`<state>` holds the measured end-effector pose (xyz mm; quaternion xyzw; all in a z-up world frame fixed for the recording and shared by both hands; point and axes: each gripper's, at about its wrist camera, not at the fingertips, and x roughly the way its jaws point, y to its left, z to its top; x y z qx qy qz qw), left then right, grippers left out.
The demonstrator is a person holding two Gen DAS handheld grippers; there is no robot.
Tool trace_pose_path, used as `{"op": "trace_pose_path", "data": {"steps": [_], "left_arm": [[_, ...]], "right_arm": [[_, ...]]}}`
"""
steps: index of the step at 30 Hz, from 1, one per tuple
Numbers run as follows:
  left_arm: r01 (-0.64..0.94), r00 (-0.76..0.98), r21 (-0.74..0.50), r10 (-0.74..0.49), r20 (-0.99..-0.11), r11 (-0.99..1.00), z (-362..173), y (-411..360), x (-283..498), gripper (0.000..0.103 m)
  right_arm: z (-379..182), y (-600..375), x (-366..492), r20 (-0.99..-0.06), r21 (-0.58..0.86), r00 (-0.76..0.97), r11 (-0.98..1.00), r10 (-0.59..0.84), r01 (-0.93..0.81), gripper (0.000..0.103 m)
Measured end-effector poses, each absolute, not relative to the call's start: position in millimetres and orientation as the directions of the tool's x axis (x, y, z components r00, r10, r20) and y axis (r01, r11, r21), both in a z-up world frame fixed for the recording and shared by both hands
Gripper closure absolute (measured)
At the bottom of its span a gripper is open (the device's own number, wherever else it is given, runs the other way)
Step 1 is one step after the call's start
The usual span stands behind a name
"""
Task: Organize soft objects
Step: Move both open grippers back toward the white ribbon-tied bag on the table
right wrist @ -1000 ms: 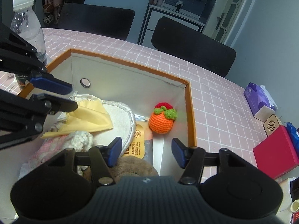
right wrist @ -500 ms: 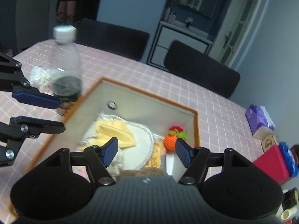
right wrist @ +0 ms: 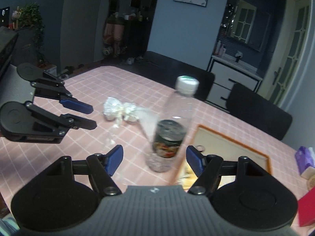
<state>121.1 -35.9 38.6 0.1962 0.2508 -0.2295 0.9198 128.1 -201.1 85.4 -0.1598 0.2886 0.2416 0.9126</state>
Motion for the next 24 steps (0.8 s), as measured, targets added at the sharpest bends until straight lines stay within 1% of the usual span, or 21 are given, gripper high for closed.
{"op": "trace_pose_path", "data": {"steps": [2,7,8,9,10,11,12,16,18,19,21,24], "left_arm": [[0.499,0.77,0.232,-0.305,-0.56,0.835,30.8,-16.7,124.4,0.073],[0.435,0.782,0.203,-0.256,-0.568,0.877,14.3,24.9,138.7,0.072],[0.424,0.78,0.196,-0.246,-0.575,0.884,11.3,31.8,143.0,0.07],[0.418,0.774,0.184,-0.243,-0.584,0.89,8.1,40.9,146.2,0.064],[0.416,0.77,0.176,-0.243,-0.59,0.892,5.5,45.2,150.9,0.061],[0.412,0.768,0.172,-0.24,-0.594,0.895,3.2,50.8,155.9,0.053],[0.413,0.764,0.169,-0.239,-0.599,0.895,0.5,54.8,161.0,0.048],[0.42,0.747,0.152,-0.246,-0.617,0.895,-12.6,69.8,179.3,0.044],[0.414,0.744,0.128,-0.254,-0.618,0.901,-18.9,75.2,191.4,0.038],[0.409,0.747,0.119,-0.256,-0.614,0.905,-23.1,78.5,198.2,0.037],[0.396,0.748,0.095,-0.261,-0.61,0.913,-29.6,82.3,211.9,0.036],[0.365,0.745,0.016,-0.282,-0.605,0.931,-39.0,88.7,228.6,0.036]], "right_arm": [[72.5,-180.6,128.2,-0.622,-0.155,0.7,0.821,0.351,-0.55,0.033],[36.4,-129.1,137.4,-0.681,-0.203,0.656,0.777,0.326,-0.596,0.038],[31.9,-119.8,141.5,-0.689,-0.213,0.652,0.77,0.318,-0.601,0.038],[28.4,-111.1,147.3,-0.697,-0.228,0.647,0.759,0.31,-0.61,0.038],[26.0,-103.0,152.3,-0.701,-0.247,0.645,0.746,0.303,-0.618,0.038],[24.7,-95.7,156.5,-0.702,-0.27,0.65,0.735,0.292,-0.622,0.038],[23.3,-87.0,162.7,-0.701,-0.297,0.657,0.724,0.278,-0.623,0.038],[13.9,-62.4,192.0,-0.686,-0.404,0.698,0.689,0.207,-0.602,0.038],[5.7,-53.8,207.0,-0.683,-0.443,0.707,0.666,0.183,-0.601,0.038],[0.8,-49.6,214.0,-0.685,-0.458,0.709,0.658,0.168,-0.597,0.038],[-9.5,-41.7,227.4,-0.685,-0.487,0.715,0.645,0.137,-0.59,0.038],[-22.0,-32.5,244.6,-0.69,-0.512,0.718,0.637,0.095,-0.577,0.038]]}}
